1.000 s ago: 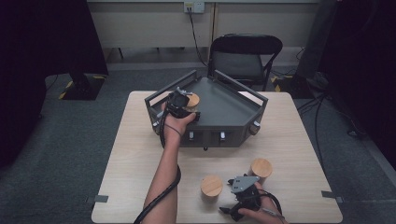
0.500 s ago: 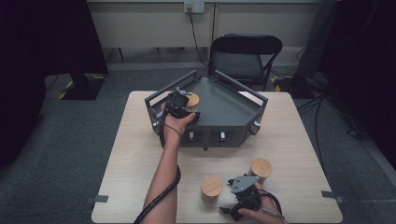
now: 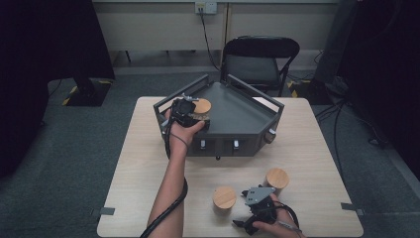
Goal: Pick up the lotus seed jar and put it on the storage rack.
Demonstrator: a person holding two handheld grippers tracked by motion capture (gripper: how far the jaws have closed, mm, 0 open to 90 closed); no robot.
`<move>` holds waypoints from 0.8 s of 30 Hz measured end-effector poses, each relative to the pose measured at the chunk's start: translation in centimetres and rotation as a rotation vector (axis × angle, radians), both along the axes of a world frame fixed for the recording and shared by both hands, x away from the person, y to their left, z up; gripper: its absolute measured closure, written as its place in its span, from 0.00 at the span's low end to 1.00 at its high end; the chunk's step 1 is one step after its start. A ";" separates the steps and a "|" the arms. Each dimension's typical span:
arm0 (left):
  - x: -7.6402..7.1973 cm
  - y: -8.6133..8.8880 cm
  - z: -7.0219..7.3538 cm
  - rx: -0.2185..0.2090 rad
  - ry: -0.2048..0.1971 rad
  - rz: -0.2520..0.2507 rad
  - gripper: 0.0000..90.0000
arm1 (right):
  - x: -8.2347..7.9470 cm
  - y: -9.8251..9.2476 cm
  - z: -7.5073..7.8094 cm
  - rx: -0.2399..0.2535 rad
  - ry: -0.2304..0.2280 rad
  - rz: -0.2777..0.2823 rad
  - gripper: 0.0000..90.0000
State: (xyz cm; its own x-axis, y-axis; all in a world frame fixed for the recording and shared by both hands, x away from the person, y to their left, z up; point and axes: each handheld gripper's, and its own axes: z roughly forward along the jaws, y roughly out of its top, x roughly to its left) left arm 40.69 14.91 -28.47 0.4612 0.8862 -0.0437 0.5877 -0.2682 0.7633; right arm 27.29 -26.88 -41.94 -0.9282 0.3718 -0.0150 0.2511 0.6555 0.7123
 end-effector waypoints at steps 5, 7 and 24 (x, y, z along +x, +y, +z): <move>-0.6 0.5 0.3 0.000 -0.008 -0.010 0.06 | 0.0 0.0 0.0 0.000 0.000 0.000 0.00; -0.9 0.7 0.3 -0.005 -0.011 -0.006 0.06 | 0.0 0.0 0.0 0.000 0.000 0.000 0.00; -3.4 3.1 0.1 -0.033 -0.024 -0.009 0.06 | 0.0 0.0 0.0 0.000 0.000 0.000 0.00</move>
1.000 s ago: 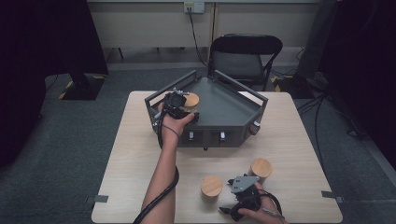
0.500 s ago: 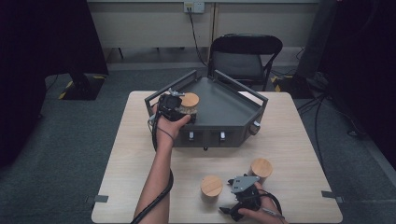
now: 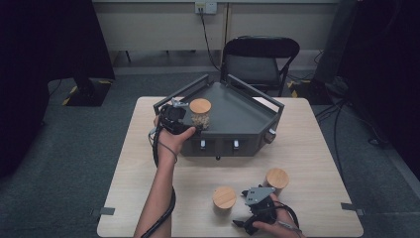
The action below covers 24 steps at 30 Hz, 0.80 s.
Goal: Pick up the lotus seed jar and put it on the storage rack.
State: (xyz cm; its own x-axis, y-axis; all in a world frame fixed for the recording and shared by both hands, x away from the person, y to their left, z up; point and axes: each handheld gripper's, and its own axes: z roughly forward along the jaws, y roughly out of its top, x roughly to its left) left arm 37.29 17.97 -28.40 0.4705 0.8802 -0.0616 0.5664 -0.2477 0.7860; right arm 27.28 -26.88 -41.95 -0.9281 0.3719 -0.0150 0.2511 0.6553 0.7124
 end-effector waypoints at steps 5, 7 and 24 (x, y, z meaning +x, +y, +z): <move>-0.8 0.7 -0.3 -0.009 -0.007 0.002 0.06 | 0.0 0.0 0.0 0.000 0.000 0.001 0.00; -1.0 0.9 -0.4 -0.005 -0.007 0.003 0.06 | 0.0 0.0 0.0 0.000 -0.001 0.001 0.00; -2.9 2.4 -1.2 -0.004 -0.009 0.015 0.06 | 0.0 0.0 0.0 0.000 -0.001 0.001 0.00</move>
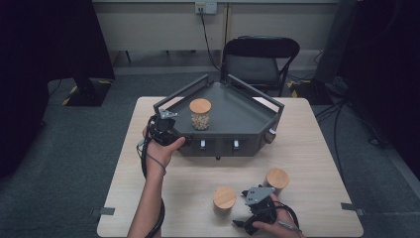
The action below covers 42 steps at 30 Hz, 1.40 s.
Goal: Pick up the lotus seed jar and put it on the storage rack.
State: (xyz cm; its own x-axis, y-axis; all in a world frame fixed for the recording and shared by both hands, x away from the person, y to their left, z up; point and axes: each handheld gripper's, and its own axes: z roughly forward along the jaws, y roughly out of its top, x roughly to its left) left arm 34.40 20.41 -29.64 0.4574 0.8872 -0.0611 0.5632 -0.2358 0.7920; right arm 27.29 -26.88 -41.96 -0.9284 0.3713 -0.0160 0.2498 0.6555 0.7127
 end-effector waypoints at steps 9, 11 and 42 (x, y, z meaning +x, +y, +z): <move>-0.8 0.7 -0.7 -0.003 0.003 0.016 0.06 | 0.0 0.0 0.0 0.000 0.002 -0.001 0.00; -0.9 0.8 -0.8 0.001 0.002 0.017 0.06 | 0.0 0.0 0.0 0.000 0.002 -0.001 0.00; -2.5 1.9 -3.6 -0.019 0.025 0.009 0.06 | 0.0 0.0 0.0 -0.001 0.001 0.000 0.00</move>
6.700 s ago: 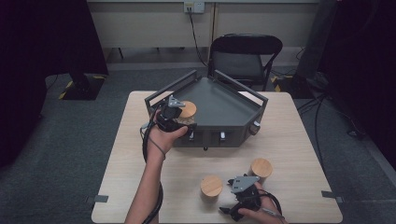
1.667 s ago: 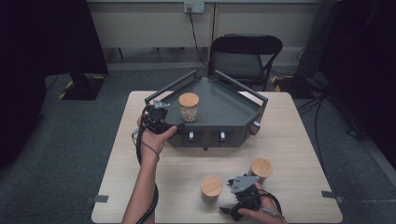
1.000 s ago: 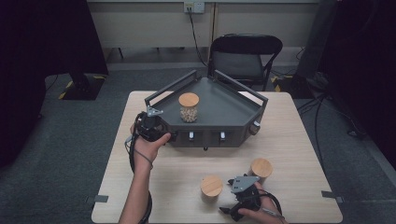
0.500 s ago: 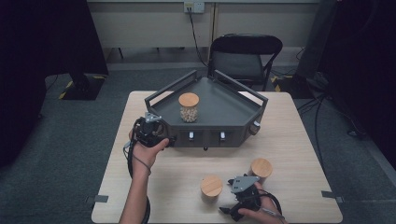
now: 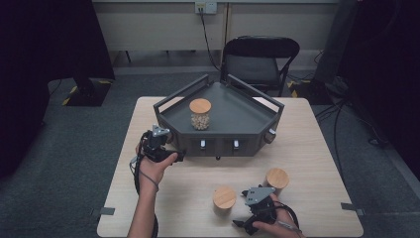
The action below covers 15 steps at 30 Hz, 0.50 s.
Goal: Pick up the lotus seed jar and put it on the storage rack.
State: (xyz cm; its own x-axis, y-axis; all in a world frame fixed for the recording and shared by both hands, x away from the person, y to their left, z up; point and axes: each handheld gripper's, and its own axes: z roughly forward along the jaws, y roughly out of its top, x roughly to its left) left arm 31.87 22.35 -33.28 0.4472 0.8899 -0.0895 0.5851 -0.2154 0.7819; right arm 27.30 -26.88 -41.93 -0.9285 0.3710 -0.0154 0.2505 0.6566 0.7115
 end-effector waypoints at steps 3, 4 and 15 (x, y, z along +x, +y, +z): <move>-0.1 0.1 -0.4 -0.003 0.005 0.001 0.06 | 0.0 0.0 0.0 0.000 0.000 0.000 0.00; -0.1 0.1 -0.5 -0.003 0.006 0.001 0.06 | 0.0 0.0 0.0 0.000 0.000 0.000 0.00; -0.4 0.2 -1.5 -0.003 0.024 0.008 0.06 | 0.0 0.0 0.0 0.000 0.000 0.000 0.00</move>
